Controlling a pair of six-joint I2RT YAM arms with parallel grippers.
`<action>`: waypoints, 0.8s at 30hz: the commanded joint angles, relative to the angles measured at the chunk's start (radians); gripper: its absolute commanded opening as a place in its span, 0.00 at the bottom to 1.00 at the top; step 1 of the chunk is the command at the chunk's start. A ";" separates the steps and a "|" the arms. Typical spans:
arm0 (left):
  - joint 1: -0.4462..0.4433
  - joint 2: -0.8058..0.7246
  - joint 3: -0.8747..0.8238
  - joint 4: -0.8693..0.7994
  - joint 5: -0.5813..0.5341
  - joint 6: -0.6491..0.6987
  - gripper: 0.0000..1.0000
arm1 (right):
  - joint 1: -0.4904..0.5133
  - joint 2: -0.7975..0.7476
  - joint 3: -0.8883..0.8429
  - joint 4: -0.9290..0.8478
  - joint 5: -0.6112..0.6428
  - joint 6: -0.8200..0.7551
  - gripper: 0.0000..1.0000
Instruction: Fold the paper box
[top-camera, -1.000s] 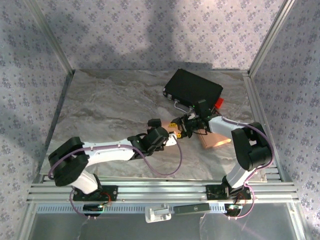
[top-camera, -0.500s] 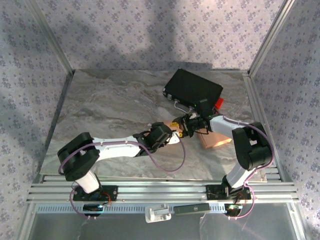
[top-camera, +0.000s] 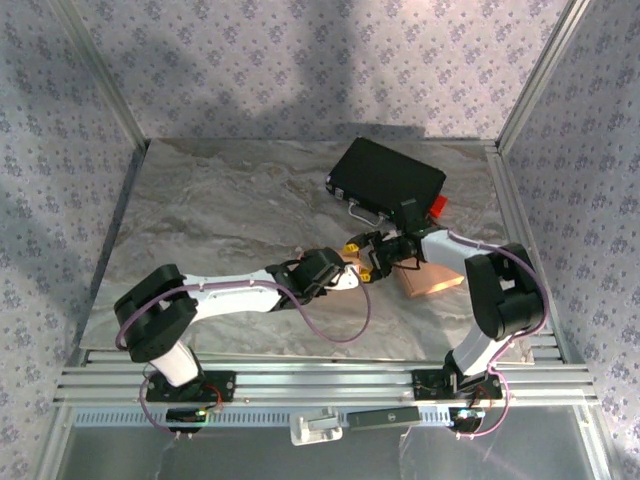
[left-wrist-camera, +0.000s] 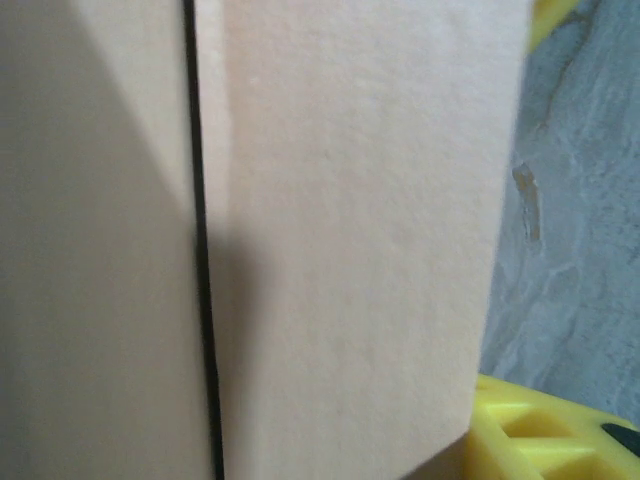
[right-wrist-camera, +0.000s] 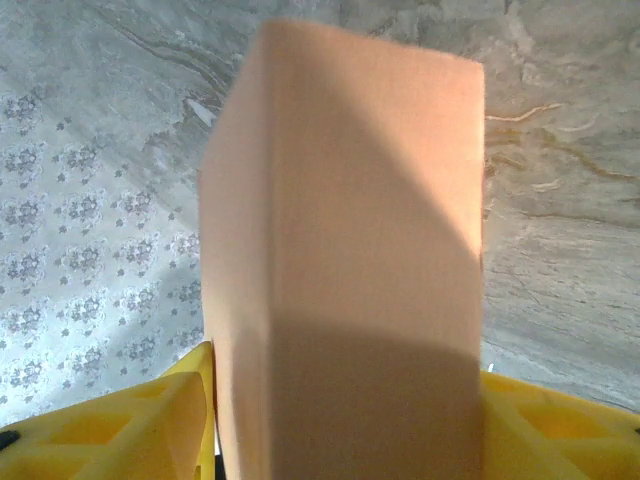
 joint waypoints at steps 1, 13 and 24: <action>0.006 -0.052 0.063 -0.115 0.059 -0.025 0.49 | -0.017 -0.077 0.064 -0.115 0.026 -0.055 0.69; 0.036 0.005 0.248 -0.455 0.280 -0.096 0.39 | -0.104 -0.247 0.080 -0.283 0.072 -0.140 0.70; 0.057 0.056 0.371 -0.721 0.476 -0.129 0.36 | -0.195 -0.470 0.084 -0.482 0.257 -0.431 0.54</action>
